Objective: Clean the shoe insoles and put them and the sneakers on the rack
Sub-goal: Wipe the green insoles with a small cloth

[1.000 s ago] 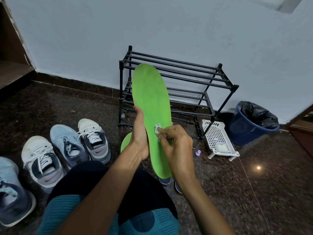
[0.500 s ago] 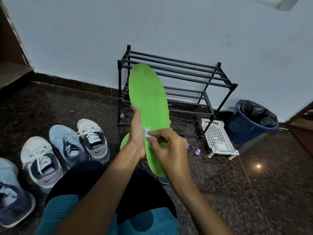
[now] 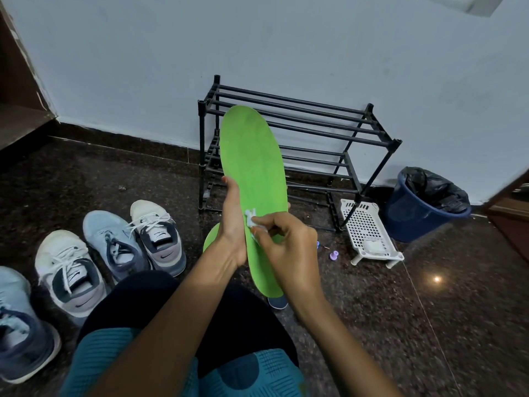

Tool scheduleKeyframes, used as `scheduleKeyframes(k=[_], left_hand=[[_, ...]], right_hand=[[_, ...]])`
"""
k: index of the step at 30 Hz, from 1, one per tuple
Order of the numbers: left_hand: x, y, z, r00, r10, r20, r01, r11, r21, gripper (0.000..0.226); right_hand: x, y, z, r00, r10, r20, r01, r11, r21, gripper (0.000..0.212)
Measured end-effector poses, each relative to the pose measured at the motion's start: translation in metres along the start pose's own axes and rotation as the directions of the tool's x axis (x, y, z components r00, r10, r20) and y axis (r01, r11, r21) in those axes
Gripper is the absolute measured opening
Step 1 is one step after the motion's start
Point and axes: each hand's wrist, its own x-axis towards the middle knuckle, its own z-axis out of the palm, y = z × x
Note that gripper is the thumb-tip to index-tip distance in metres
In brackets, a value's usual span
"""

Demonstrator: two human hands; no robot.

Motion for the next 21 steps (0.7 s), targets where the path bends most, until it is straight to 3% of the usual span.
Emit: scheduleKeyframes(k=[5,8,11,15,21], left_hand=[[-0.005,-0.002,0.004,1.000,-0.017,0.016,0.015,0.997,0.082,0.105],[-0.005,-0.002,0.004,1.000,-0.029,-0.004,0.029,0.998,0.062,0.105],[0.004,-0.004,-0.002,0.997,-0.064,-0.042,0.065,0.997,0.037,0.123],[-0.002,0.000,0.001,0.998,-0.058,-0.014,0.057,0.998,-0.037,0.107],[-0.001,-0.004,0.002,1.000,-0.004,0.024,0.003,0.999,0.039,0.088]], right_hand=[[0.017,0.008,-0.006,0.998,0.018,-0.053,-0.022,0.997,-0.078,0.010],[0.020,0.009,-0.005,0.997,0.027,-0.073,-0.034,0.996,-0.088,0.012],[0.010,0.004,0.000,0.999,0.016,-0.035,-0.018,0.998,-0.056,0.012],[0.004,0.001,0.002,1.000,-0.010,-0.013,0.009,1.000,-0.029,0.012],[0.017,0.011,-0.003,0.993,-0.002,-0.116,-0.012,0.993,-0.116,0.010]])
